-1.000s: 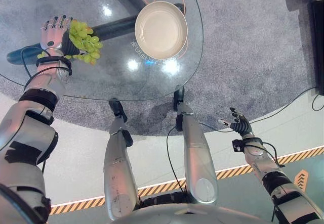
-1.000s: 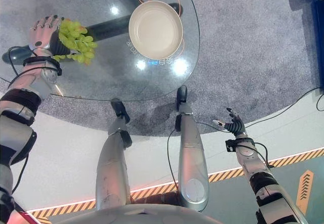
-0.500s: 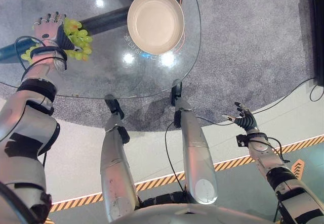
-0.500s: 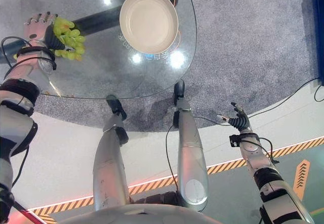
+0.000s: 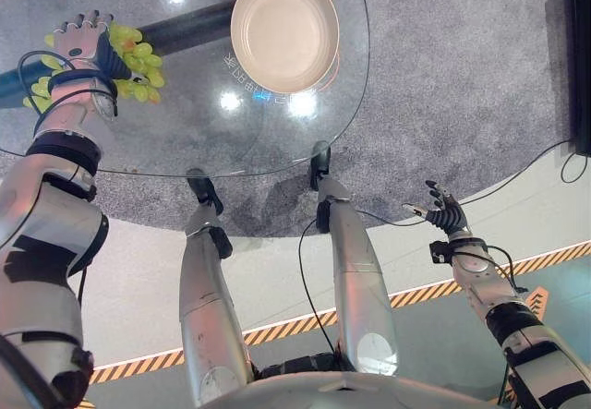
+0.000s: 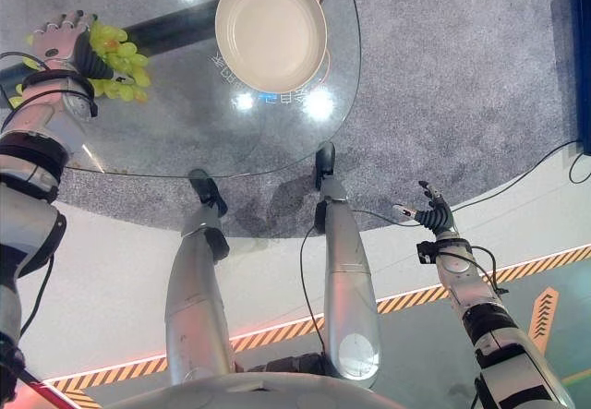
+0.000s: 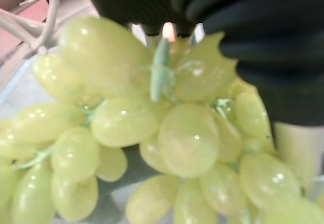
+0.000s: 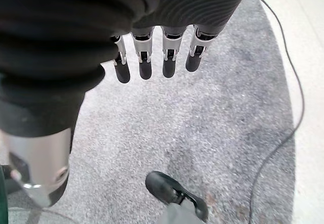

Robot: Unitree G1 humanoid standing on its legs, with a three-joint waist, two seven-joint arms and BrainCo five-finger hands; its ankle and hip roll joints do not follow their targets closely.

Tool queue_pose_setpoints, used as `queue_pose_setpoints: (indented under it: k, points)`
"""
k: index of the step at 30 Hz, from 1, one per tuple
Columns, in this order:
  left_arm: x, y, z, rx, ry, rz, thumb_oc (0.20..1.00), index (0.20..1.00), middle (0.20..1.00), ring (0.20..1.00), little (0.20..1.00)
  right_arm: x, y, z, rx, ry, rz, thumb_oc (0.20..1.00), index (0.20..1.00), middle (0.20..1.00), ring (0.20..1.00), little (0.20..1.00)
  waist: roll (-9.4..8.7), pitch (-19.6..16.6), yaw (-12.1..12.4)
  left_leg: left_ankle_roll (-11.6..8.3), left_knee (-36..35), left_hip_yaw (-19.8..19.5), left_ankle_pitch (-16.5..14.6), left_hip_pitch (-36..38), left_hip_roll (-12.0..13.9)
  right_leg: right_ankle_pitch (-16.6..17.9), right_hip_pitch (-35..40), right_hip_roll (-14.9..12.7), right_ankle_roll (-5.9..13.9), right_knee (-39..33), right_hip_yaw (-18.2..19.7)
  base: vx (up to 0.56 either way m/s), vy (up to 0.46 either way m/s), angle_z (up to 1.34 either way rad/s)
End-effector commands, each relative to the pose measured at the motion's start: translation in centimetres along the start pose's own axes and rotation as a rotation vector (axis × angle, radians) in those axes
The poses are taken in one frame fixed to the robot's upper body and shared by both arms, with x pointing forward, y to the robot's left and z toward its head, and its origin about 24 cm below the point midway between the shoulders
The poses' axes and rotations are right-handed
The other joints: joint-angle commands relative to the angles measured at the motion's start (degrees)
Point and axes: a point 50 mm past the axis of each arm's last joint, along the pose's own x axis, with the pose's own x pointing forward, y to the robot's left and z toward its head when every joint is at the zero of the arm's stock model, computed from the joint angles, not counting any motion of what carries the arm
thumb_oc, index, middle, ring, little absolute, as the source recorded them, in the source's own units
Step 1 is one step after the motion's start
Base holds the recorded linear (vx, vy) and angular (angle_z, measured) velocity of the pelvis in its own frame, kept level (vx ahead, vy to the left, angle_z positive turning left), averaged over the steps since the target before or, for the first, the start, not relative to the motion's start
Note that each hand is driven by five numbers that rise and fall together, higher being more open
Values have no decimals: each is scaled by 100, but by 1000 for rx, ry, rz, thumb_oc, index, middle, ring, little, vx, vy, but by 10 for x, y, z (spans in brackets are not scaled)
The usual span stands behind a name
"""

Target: Pick up fruits into the plate

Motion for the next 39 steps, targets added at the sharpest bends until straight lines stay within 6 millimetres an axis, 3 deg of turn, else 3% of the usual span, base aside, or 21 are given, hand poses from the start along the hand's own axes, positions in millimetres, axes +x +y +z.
queue_pose_setpoints:
  k: [1, 7, 22, 30, 31, 32, 39]
  points:
    - [-41, -76, -72, 118, 299, -276, 200, 200, 200, 200, 200, 5, -20, 16, 11, -55, -60, 1000, 1000, 1000, 1000, 1000, -283, 94, -80, 167, 478, 150, -617, -272, -460, 141, 179, 419, 122, -338, -213, -5, -14, -4]
    - [-45, -83, -71, 63, 304, -260, 200, 200, 200, 200, 200, 11, -21, 33, 5, -99, -76, 1000, 1000, 1000, 1000, 1000, -376, 94, -81, 161, 388, 160, -588, -268, -470, 168, 187, 466, 129, -372, -258, -2, -1, -8]
    - [-43, -83, -62, -132, 277, -168, 200, 200, 200, 200, 200, 7, -21, 34, -10, -125, -95, 1000, 1000, 1000, 1000, 1000, -303, 94, -79, 178, 286, 270, -559, -49, -501, 49, 360, 489, 103, -326, -272, 0, 1, 0]
    - [-42, -75, -52, -368, 238, 17, 200, 200, 200, 200, 200, -1, -12, 25, 1, -111, -88, 1000, 1000, 1000, 1000, 1000, -284, 94, -16, 167, 100, 313, -523, 237, -518, 19, 622, 495, 111, -451, -310, 2, -8, 0]
    - [-42, -74, -51, -410, 239, 38, 200, 200, 200, 200, 200, -3, -10, 24, 3, -108, -86, 1000, 1000, 1000, 1000, 1000, -280, 94, -9, 162, 73, 321, -520, 278, -517, 19, 663, 492, 114, -476, -316, -63, -28, 1]
    - [-41, -68, -47, -489, 224, 95, 200, 200, 200, 200, 200, -3, -9, 24, 7, -113, -90, 1000, 1000, 1000, 1000, 1000, -280, 94, -17, 214, -29, 396, -302, 210, -548, 191, 582, 465, 65, -562, -328, -61, -27, 2]
    - [-42, -57, -30, -804, 168, 219, 200, 200, 200, 200, 200, -14, 1, 12, 12, -94, -82, 1000, 1000, 1000, 1000, 1000, -220, 94, 41, 218, -130, 417, -337, 475, -594, 127, 837, 421, 82, -625, -359, 1, -15, 6]
